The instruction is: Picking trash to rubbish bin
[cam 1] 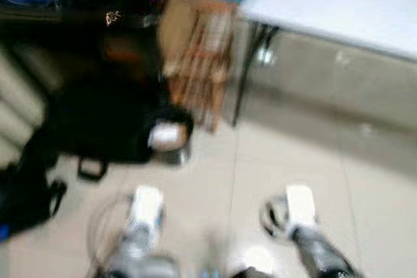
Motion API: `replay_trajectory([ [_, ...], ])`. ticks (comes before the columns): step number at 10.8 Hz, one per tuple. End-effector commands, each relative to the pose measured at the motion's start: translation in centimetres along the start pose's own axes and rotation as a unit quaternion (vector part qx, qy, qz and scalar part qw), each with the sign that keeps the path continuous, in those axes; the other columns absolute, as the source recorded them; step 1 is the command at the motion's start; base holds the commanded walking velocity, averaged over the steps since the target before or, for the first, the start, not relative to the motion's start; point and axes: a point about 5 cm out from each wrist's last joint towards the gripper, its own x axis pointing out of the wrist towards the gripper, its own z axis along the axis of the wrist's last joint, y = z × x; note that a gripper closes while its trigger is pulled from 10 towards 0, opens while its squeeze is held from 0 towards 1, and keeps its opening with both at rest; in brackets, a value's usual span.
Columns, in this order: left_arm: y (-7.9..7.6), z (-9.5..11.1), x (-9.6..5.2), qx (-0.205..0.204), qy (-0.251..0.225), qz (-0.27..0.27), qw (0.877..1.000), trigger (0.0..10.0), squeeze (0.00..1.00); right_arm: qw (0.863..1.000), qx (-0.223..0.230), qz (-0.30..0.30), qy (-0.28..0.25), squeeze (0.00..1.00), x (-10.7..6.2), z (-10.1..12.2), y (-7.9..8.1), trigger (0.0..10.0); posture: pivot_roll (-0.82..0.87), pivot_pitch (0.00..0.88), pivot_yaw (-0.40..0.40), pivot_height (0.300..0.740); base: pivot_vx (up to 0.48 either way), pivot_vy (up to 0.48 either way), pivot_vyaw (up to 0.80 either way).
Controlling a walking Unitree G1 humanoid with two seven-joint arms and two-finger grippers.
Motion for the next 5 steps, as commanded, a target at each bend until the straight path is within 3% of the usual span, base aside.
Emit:
replay_trajectory([
  [1, 1.11, 0.06, 0.09, 0.005, -0.001, 0.011, 1.0, 10.0, 0.0, 1.0, 0.0, 0.006, 0.012, 0.0, -0.16, -0.7, 0.44, 10.0, 0.0, 0.195, 0.002, 0.74, 0.0, 0.0, -0.8],
  [5, 1.24, 0.11, 0.12, 0.01, -0.002, 0.009, 1.0, 10.0, 0.0, 1.0, -0.001, 0.008, 0.013, 0.0, -0.17, -0.77, 0.7, 10.0, 0.0, 0.185, 0.007, 0.74, 0.0, 0.0, -0.8],
])
